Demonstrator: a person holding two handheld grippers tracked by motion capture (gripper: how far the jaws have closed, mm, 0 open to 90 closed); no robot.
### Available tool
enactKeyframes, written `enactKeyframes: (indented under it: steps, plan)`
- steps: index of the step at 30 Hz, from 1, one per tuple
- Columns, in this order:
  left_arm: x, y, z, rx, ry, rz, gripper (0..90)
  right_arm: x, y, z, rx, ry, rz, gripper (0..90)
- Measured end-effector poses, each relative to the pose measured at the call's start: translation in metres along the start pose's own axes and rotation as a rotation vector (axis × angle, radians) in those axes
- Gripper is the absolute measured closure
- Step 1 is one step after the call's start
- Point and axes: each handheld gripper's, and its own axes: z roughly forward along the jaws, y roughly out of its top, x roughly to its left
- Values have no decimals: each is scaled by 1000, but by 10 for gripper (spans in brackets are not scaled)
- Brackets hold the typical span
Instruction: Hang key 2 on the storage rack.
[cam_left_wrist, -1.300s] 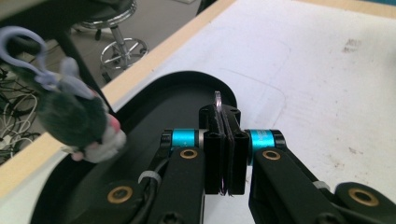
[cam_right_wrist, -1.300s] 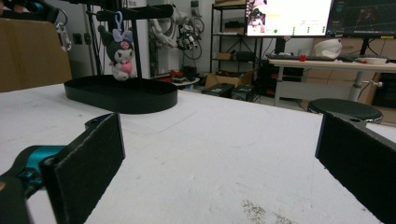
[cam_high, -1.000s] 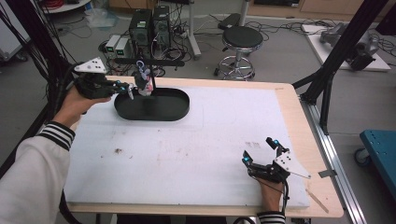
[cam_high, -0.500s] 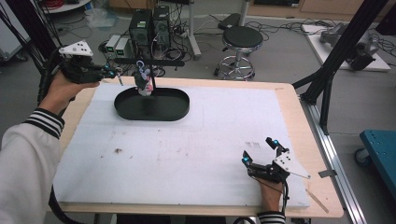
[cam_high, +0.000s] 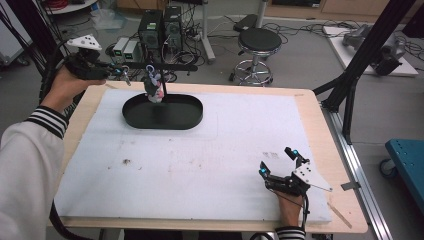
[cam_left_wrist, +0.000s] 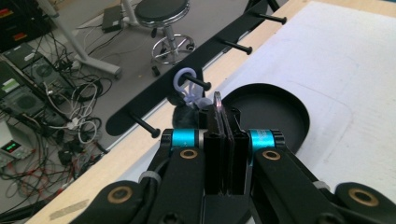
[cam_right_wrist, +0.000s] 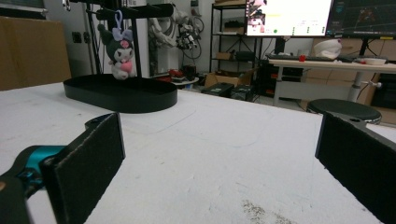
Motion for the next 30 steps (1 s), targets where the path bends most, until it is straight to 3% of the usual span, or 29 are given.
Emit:
enactKeyframes:
  steps: [9,18,24,30]
  plan:
    - [9,11,3,14,-7,-4,880,0,0,0,1,-1,-1,6]
    - [18,3,13,63,-23,-22,880,0,0,0,1,-3,0,6]
    - [26,-4,24,126,-25,-19,880,0,0,0,1,-7,0,6]
    - [29,-7,29,136,-24,-28,880,1,0,0,2,-9,1,6]
